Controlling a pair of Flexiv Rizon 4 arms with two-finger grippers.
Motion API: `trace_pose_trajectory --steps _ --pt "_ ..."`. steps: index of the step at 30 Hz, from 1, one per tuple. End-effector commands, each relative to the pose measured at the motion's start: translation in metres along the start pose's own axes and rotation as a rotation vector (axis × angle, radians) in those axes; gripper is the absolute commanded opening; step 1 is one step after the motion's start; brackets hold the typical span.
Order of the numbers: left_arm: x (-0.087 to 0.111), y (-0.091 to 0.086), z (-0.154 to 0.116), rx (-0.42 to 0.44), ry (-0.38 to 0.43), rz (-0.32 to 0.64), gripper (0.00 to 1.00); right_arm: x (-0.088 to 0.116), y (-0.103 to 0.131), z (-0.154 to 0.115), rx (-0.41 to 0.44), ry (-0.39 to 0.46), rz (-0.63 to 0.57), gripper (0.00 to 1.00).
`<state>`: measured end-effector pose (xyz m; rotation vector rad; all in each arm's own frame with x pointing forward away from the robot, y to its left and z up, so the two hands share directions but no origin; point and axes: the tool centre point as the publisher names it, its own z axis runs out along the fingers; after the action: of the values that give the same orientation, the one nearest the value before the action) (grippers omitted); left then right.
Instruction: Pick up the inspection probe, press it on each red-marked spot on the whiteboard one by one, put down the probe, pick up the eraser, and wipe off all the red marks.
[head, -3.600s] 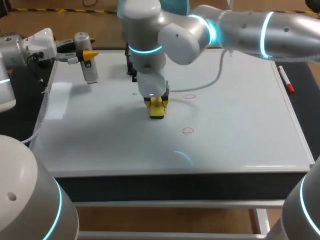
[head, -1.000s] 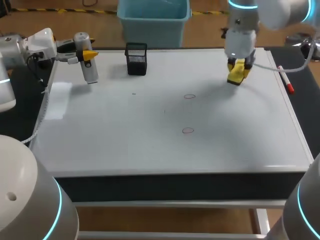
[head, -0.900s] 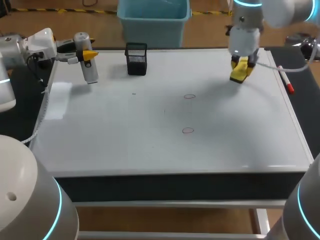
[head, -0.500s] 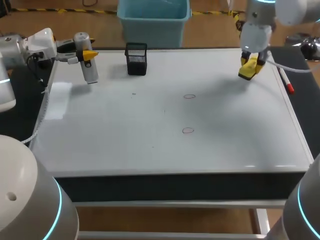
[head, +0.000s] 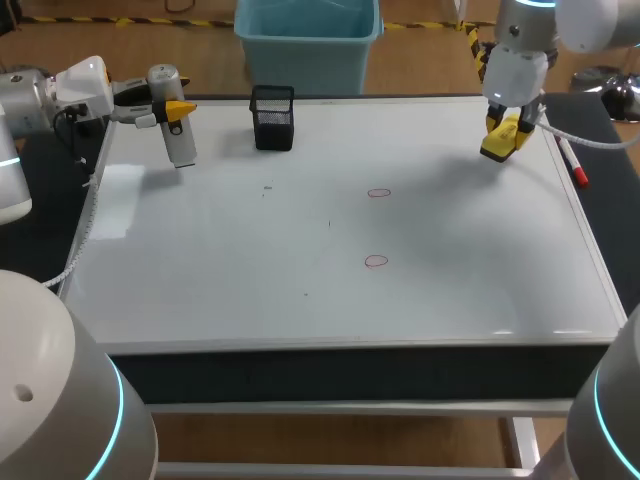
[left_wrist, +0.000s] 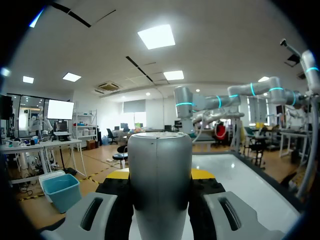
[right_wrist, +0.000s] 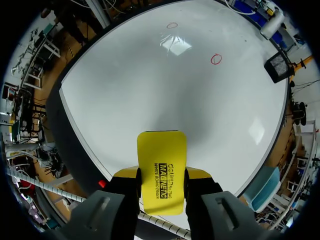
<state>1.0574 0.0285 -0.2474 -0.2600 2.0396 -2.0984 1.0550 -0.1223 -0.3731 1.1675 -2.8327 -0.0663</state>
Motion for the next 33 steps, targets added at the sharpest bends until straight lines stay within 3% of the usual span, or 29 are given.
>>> trace_pose_trajectory --steps 1,7,11,21,33 --pt "-0.001 -0.001 0.0 0.001 0.001 0.0 0.0 0.0 -0.001 -0.001 0.0 0.003 -0.002 0.0" --pt "-0.001 -0.001 0.0 0.001 0.001 0.0 0.0 0.0 -0.001 -0.001 0.0 0.003 -0.002 0.0" --pt "0.02 -0.004 0.018 -0.008 0.015 0.006 0.0 0.0 -0.001 -0.001 0.0 0.003 -0.002 0.0" --pt "0.069 -0.014 0.075 0.015 0.163 0.028 0.0 0.0 -0.001 -0.001 0.0 0.003 -0.002 0.0" --pt "0.11 -0.019 0.148 0.018 0.323 0.008 0.0 0.0 -0.001 -0.001 0.0 0.003 -0.002 0.0"
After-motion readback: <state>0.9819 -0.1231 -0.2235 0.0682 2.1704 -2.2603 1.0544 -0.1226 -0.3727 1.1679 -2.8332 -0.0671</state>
